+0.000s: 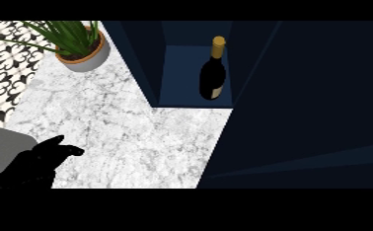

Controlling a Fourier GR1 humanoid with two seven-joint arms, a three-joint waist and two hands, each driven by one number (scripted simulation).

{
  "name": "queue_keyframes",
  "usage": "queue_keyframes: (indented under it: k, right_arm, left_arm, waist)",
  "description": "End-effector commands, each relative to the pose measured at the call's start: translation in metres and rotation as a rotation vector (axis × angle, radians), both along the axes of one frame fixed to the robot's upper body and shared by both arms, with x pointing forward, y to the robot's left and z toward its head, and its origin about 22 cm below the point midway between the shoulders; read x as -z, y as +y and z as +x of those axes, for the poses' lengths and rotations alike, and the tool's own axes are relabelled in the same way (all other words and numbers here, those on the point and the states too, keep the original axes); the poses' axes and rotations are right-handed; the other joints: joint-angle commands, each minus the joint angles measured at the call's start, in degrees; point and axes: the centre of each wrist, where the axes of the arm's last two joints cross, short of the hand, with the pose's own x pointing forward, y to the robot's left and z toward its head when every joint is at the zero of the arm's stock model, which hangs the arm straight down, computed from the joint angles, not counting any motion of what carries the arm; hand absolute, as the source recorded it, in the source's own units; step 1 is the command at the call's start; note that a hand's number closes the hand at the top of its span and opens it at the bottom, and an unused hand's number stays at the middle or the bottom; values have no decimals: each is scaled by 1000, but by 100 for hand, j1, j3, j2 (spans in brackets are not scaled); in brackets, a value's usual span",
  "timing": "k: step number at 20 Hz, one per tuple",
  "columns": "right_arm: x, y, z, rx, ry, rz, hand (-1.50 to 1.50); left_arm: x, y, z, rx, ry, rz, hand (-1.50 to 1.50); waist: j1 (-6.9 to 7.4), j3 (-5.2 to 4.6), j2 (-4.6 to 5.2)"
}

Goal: Pick up the wine, place it into the cabinet and close the cabinet

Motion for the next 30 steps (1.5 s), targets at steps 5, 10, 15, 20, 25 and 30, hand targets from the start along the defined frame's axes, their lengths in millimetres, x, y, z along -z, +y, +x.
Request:
queue_keyframes:
  k: [5,10,15,20,25,30]
  right_arm:
    - [-14,53,-33,-115,-43,-75,150]
    - [-5,84,-35,-60,-75,-43,150]
    - [-16,89,-15,70,-125,29,150]
    - [-26,96,-12,153,-135,106,150]
    - [-38,112,33,261,-126,90,150]
    - [-67,136,75,299,-141,56,150]
  left_arm:
    - [-6,45,-10,-89,-10,-43,-150]
    - [-5,86,-14,-122,10,-6,-150]
    - [-15,110,-17,-101,-18,8,-150]
    - [-15,122,-24,-90,-12,2,-150]
    - [-16,134,-25,-65,-12,-6,-150]
    - [-11,150,-33,-95,-14,11,-150]
  waist:
    - [76,-16,-26]
    - [127,-13,-26]
    - [273,-17,-15]
    - [226,-13,-14]
    - [311,-14,54]
    - [279,-5,64]
